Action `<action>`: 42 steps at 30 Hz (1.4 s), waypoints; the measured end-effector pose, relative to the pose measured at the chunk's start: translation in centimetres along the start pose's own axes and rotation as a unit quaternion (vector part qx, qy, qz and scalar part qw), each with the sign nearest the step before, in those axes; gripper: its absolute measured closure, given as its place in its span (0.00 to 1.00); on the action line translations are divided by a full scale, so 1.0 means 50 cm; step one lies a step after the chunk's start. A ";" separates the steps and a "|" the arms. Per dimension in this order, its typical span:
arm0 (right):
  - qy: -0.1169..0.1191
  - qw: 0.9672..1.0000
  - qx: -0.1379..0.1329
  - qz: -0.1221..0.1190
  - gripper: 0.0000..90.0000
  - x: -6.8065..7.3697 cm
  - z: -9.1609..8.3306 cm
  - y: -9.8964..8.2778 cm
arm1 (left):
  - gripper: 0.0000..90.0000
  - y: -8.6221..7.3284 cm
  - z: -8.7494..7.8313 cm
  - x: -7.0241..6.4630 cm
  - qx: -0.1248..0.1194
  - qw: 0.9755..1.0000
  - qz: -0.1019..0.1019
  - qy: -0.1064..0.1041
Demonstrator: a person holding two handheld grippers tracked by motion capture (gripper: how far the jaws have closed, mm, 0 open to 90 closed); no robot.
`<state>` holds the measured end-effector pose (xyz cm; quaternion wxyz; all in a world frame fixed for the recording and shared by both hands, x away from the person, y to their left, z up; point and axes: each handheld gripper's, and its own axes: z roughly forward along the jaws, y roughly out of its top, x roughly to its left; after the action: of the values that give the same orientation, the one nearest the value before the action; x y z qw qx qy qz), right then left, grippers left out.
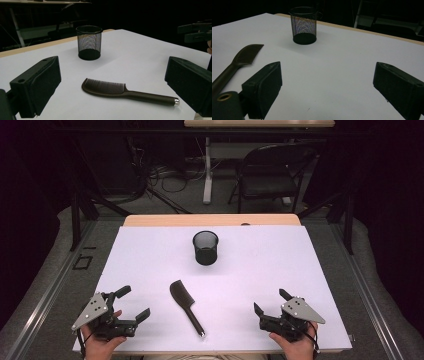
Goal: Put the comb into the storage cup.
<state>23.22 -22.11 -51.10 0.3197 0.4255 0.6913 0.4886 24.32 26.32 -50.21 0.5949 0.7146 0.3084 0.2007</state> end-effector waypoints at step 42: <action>0.003 1.000 0.013 -0.012 0.18 0.011 0.014 -0.004 | 0.35 0.013 0.042 -0.030 0.040 0.999 -0.011 0.015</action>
<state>23.54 -21.37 -51.54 0.3178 0.4201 0.7035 0.4770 24.74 23.70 -49.91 0.5633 0.7311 0.3329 0.1929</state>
